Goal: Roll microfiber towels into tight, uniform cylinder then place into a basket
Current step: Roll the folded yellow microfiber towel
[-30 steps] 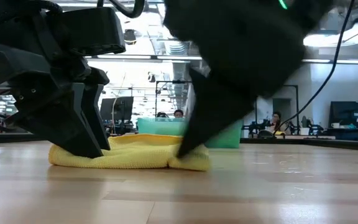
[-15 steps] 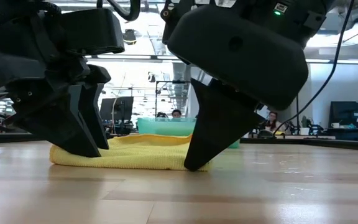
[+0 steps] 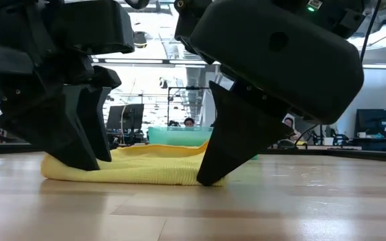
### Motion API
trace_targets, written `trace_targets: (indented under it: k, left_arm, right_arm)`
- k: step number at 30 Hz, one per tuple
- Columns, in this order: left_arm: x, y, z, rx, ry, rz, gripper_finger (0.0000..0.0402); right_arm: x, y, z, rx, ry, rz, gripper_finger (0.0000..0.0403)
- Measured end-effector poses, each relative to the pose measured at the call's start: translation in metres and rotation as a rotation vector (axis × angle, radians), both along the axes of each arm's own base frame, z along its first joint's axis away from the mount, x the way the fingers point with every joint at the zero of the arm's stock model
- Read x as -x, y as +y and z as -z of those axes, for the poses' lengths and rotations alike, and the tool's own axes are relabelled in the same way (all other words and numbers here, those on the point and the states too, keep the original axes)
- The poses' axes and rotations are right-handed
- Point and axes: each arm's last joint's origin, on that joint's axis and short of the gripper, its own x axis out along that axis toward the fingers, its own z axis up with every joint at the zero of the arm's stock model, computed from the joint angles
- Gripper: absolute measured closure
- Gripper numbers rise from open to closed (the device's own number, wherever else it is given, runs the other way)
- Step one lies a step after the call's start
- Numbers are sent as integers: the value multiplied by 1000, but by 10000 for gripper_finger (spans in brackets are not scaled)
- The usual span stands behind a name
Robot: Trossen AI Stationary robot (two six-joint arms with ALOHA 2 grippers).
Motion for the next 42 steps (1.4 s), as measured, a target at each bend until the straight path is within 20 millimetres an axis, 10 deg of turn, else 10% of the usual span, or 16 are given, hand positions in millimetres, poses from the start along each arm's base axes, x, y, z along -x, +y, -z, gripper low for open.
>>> trace_targets:
  k: [15, 42]
  left_arm:
    - [-1, -1, -1, 20, -7, -8, 265]
    - [3, -28, -34, -103, -20, 64, 211]
  right_arm:
    - [-4, 3, -8, -19, 18, -10, 233]
    - [16, 22, -59, 289, 171, -143, 270]
